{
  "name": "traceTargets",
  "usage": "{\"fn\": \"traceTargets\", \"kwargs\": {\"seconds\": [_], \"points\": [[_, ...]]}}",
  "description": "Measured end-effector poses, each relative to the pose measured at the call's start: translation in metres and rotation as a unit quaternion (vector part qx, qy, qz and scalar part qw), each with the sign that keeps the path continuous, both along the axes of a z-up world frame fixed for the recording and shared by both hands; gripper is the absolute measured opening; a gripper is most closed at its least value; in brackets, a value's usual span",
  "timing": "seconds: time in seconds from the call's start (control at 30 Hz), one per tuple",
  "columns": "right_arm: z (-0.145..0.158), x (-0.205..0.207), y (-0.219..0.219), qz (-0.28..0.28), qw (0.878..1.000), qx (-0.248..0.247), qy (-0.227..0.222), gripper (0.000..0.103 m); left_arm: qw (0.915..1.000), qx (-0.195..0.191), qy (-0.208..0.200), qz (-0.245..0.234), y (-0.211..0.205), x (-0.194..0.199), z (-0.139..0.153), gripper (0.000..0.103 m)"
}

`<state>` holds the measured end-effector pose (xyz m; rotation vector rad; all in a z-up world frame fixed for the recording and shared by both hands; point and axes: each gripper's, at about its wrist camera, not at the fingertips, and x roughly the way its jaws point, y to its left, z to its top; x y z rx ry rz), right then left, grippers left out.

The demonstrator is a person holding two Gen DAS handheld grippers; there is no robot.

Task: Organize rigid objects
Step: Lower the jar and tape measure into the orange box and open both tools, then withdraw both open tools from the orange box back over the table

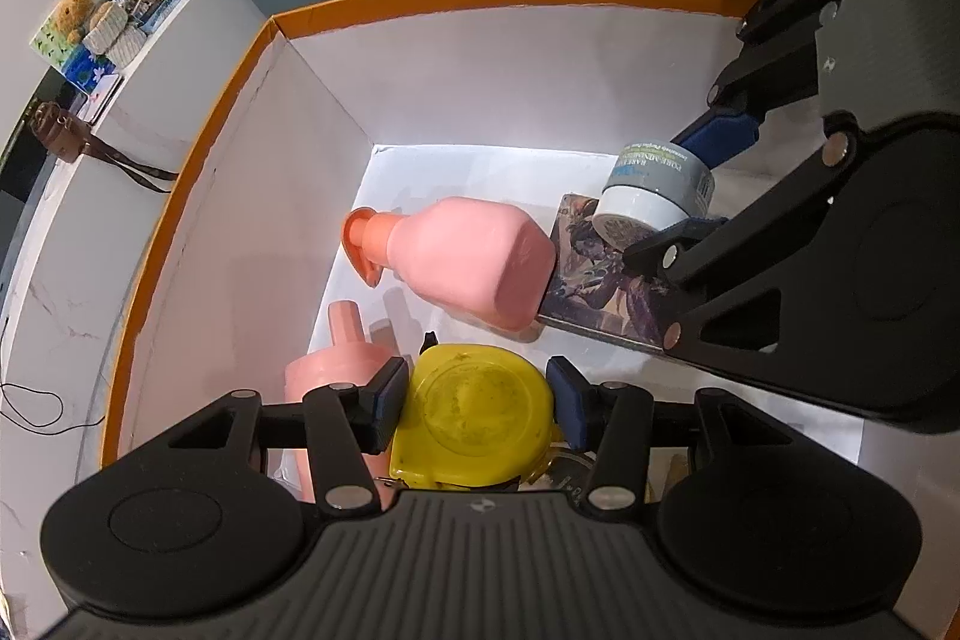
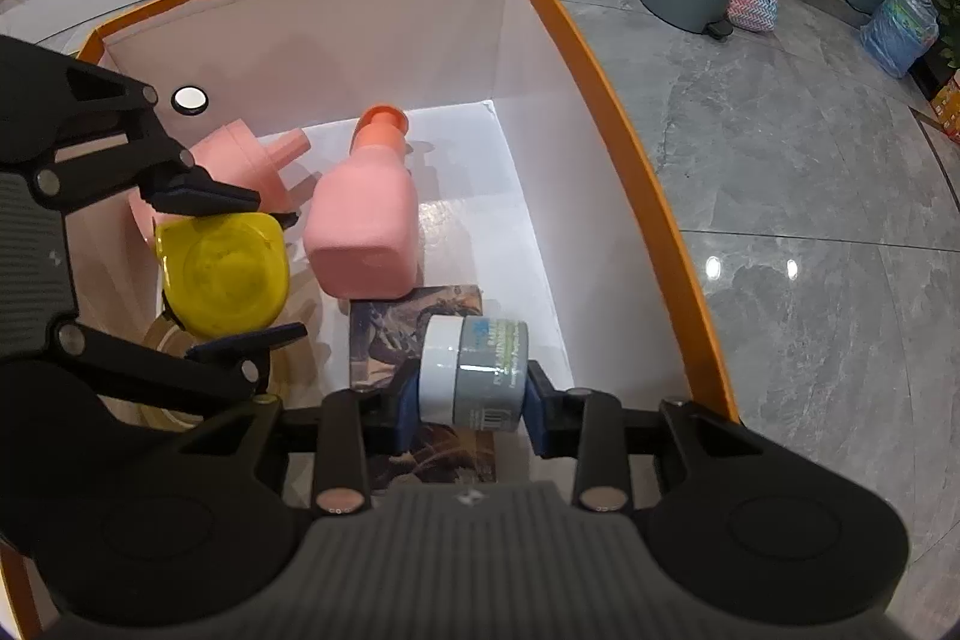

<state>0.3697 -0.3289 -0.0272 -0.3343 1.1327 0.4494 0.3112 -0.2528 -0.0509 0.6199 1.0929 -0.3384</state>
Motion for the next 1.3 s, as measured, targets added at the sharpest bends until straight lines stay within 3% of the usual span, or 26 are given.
{"fn": "traceTargets", "kwargs": {"seconds": [0.13,0.57,0.7,1.3], "points": [[0.001,0.0,0.001,-0.001,1.0,-0.002,-0.003,0.036,1.0,-0.005,0.002,0.0,0.001,0.0,0.0,0.063],[0.009,-0.001,0.002,-0.004,1.0,0.003,-0.017,0.037,0.9998,-0.011,-0.016,0.0,0.004,-0.001,0.013,0.063],[0.014,-0.002,0.002,-0.002,1.0,0.013,-0.021,0.043,0.9998,-0.008,-0.021,0.001,0.006,-0.003,0.018,0.063],[0.043,-0.013,0.015,0.003,0.997,0.04,-0.066,0.048,0.998,-0.003,-0.064,-0.001,0.017,-0.024,0.059,0.063]]}}
